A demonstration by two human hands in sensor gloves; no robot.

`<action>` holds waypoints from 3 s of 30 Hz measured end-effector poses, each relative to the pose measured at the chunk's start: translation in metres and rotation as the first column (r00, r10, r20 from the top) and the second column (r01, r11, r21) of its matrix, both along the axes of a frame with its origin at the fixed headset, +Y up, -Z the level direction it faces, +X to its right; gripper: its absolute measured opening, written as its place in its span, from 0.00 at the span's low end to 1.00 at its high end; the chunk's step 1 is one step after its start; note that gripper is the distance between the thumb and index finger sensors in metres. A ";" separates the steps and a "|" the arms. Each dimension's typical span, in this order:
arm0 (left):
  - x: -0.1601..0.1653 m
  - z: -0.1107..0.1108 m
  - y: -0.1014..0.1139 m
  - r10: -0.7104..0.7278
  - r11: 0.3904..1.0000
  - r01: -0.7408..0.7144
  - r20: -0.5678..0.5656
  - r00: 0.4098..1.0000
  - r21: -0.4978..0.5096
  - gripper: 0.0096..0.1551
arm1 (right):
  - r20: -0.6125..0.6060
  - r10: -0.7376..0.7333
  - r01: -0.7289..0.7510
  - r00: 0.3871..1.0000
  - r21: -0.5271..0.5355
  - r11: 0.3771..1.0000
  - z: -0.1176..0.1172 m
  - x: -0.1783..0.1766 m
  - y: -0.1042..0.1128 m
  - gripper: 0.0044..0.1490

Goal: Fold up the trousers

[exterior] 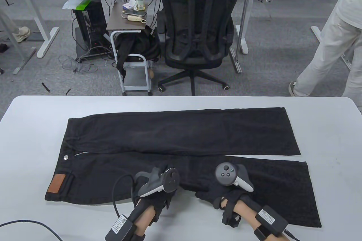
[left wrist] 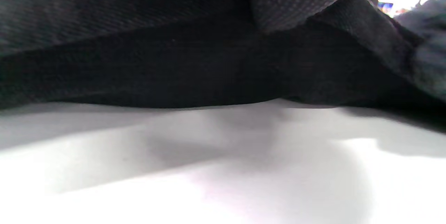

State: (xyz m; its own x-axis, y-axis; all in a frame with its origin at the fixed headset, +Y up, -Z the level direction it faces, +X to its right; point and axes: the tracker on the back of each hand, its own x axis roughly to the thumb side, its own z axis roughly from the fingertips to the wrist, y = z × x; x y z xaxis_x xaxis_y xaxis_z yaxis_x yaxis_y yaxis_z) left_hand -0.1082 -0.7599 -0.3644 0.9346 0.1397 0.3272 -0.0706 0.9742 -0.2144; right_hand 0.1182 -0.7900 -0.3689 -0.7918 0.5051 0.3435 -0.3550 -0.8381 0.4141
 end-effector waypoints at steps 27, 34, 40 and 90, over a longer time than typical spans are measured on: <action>0.014 0.005 -0.005 -0.184 0.983 0.184 0.016 0.983 -0.018 0.42 | 0.018 -0.115 0.110 0.993 0.180 0.978 0.003 -0.010 0.015 0.34; 0.005 0.011 0.018 -0.088 0.993 0.087 0.008 0.996 0.080 0.25 | 0.001 -0.127 0.124 0.992 0.198 0.972 0.003 -0.008 0.021 0.34; -0.007 0.007 0.023 0.001 0.995 0.000 -0.010 1.000 0.104 0.24 | -0.011 0.153 -0.144 0.988 0.271 0.952 0.014 -0.014 0.023 0.49; -0.223 -0.040 0.025 -0.426 0.870 0.141 -0.577 0.697 -0.473 0.23 | 0.304 -0.385 0.390 0.872 0.046 0.920 -0.068 0.171 0.121 0.30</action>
